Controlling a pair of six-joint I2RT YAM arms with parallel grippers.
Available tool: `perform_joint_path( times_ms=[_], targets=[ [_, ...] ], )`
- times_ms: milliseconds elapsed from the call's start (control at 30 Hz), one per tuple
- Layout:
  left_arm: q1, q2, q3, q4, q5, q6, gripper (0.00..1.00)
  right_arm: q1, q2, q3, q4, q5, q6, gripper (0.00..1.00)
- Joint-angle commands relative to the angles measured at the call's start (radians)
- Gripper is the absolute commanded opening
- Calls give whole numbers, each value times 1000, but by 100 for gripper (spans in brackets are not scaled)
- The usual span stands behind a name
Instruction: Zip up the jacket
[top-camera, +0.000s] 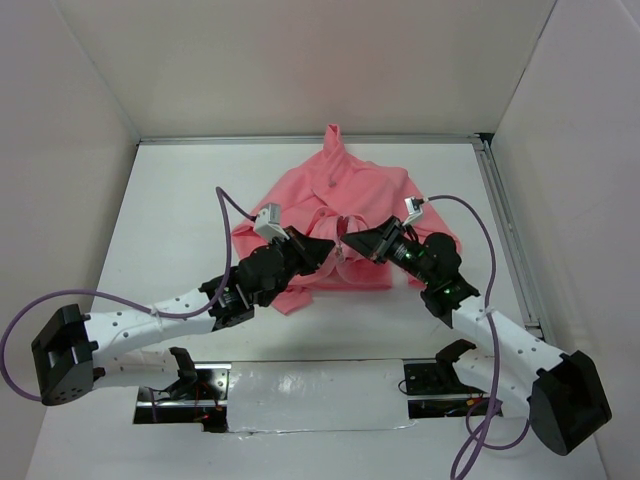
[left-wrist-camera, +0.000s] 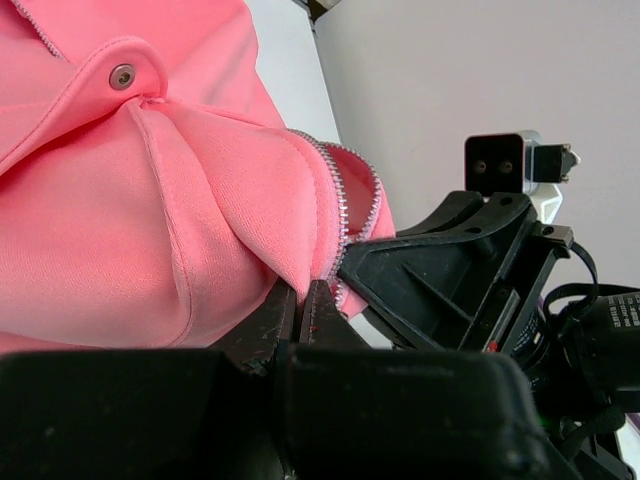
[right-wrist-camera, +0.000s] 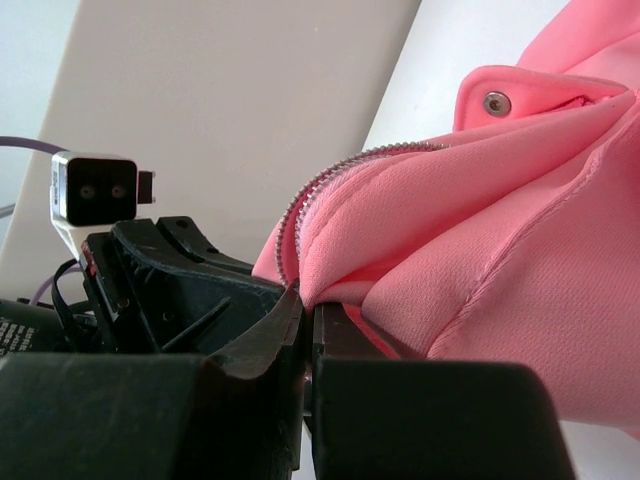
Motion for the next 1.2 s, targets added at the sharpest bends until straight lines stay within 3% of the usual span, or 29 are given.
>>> perform_joint_path(
  times_ms=[0, 1167],
  targets=[
    [-8, -42, 0, 78, -24, 8, 0, 10, -54, 14, -8, -11, -28, 0],
    [-8, -18, 11, 78, 4, 18, 0, 10, -14, 25, 38, -20, -16, 0]
  ],
)
